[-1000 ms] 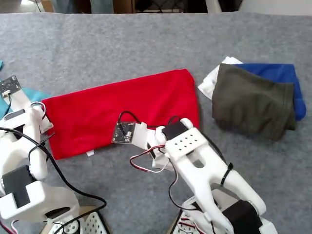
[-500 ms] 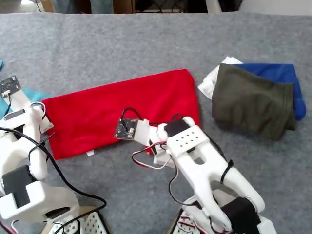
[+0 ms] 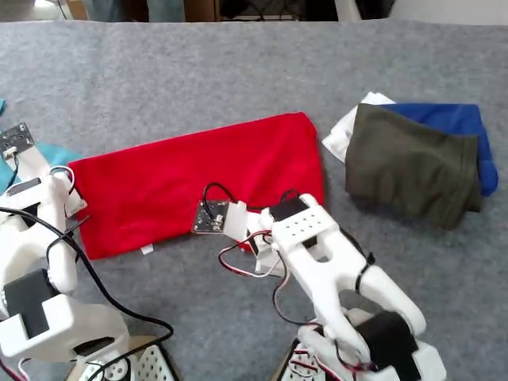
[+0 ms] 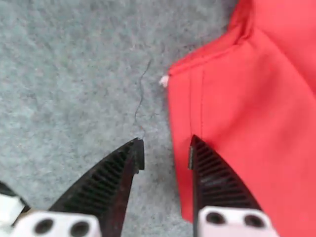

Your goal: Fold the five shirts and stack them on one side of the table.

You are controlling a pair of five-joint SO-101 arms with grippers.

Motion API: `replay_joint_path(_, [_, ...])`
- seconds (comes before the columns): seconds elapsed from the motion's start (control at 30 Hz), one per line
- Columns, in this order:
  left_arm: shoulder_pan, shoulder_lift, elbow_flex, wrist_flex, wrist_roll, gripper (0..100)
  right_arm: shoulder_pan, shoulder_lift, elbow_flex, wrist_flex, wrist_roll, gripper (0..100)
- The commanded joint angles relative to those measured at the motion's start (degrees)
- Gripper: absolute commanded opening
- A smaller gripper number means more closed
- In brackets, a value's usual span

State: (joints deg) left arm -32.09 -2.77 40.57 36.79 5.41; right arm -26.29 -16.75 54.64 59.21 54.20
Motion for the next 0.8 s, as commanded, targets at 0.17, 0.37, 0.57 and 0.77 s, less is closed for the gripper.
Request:
replay_joint_path(0.17, [-0.4, -0.44, -2.42, -0.79, 0.35, 3, 0.79, 3.47, -1.98, -1.85, 0.53, 15.5])
replay_joint_path(0.37, [-0.4, -0.44, -2.51, -0.7, 0.26, 3, 0.88, 1.1, -4.53, 3.25, 0.53, 15.2])
replay_joint_path(0.57, [-0.4, -0.44, -2.51, -0.62, 0.26, 3, 0.88, -2.59, -7.34, 8.53, 0.53, 15.2])
replay_joint_path(0.77, [-0.4, -0.44, -2.42, -0.7, 0.26, 3, 0.88, -1.01, -7.52, 4.13, 0.53, 15.2])
